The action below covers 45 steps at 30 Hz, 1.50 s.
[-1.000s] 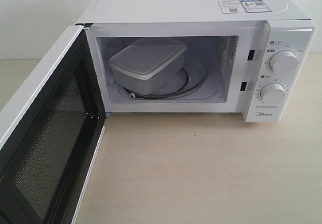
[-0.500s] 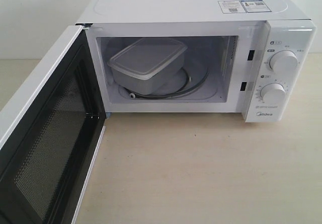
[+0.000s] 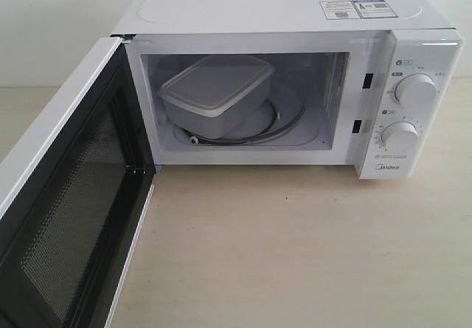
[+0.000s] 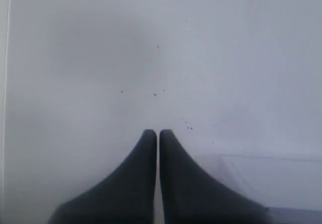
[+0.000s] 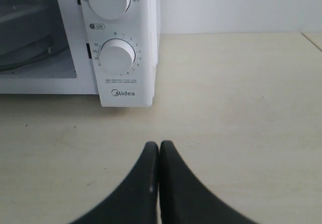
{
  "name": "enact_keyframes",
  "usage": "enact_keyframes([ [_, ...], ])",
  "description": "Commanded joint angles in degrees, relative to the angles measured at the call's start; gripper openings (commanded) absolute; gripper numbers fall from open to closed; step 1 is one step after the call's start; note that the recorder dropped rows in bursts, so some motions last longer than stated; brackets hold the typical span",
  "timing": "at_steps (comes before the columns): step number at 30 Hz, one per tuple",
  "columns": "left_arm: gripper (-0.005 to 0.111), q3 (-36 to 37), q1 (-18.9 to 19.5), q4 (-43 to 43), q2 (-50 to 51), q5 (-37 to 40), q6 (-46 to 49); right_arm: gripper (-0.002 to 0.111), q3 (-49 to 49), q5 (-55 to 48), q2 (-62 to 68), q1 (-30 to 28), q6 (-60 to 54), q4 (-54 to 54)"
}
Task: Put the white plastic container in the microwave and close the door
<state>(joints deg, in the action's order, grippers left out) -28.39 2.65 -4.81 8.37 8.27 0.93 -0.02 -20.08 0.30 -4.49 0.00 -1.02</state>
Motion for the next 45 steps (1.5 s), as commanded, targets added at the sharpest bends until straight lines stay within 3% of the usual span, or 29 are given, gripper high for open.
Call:
enact_keyframes([
  [1,0.004,-17.66,0.09,2.20,13.95,24.06,0.77,0.000,0.02,0.29,-0.30,-0.15,0.00,0.10],
  [4,0.004,-26.41,0.09,3.05,22.65,33.61,1.77,0.000,0.02,0.29,-0.30,-0.15,0.00,0.10],
  [8,0.004,-32.49,0.09,3.20,30.45,32.70,2.15,0.000,0.02,0.29,-0.30,-0.15,0.00,0.10],
  [14,0.004,-33.49,0.09,2.22,36.21,28.32,2.03,0.000,0.02,0.29,-0.30,-0.15,0.00,0.10],
  [19,0.004,-33.49,0.09,2.25,44.68,43.14,2.14,0.000,0.02,0.29,-0.30,-0.15,0.00,0.10],
  [22,0.004,-33.49,0.09,-3.99,50.59,50.71,3.31,0.000,0.02,0.29,-0.30,-0.15,0.00,0.10],
  [27,0.004,-33.49,-0.17,-23.03,58.59,55.38,19.00,0.000,0.02,0.29,-0.30,-0.15,0.00,0.10],
  [34,0.004,-33.49,-8.11,-25.51,65.40,52.92,21.81,0.000,0.02,0.29,-0.30,-0.15,0.00,0.10],
  [41,0.004,-33.49,-18.10,-27.88,70.87,42.99,24.00,0.000,0.02,0.29,-0.30,-0.15,0.00,0.10],
  [45,0.004,-33.49,-20.98,-31.79,71.76,38.27,26.11,0.000,0.02,0.29,-0.30,-0.15,0.00,0.10],
])
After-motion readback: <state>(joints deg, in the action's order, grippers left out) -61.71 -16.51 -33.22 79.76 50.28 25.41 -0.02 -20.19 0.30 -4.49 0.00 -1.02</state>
